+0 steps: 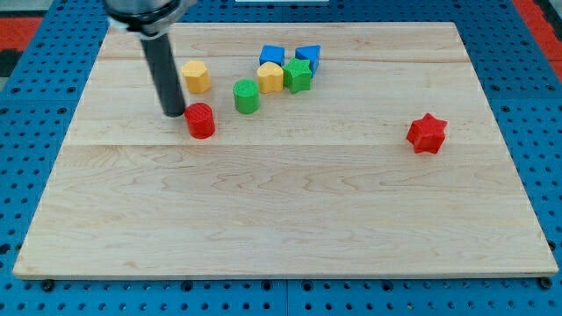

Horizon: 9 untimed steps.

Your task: Push the red circle into the red star

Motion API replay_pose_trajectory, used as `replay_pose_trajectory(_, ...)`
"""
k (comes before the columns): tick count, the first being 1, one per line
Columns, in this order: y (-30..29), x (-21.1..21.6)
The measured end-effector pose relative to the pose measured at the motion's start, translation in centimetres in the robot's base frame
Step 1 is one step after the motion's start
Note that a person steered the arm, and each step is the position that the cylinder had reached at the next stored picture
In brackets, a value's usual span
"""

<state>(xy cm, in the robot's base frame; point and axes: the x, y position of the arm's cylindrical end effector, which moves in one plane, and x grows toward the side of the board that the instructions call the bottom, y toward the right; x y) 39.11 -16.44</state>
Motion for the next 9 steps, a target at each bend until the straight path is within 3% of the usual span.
replay_pose_trajectory(1, -1.9, 1.1)
replay_pose_trajectory(2, 5.3, 1.7)
replay_pose_trajectory(3, 7.7, 2.2)
replay_pose_trajectory(5, 7.6, 2.7)
replay_pose_trajectory(7, 12.3, 1.1)
replay_pose_trajectory(9, 25.6, 0.7)
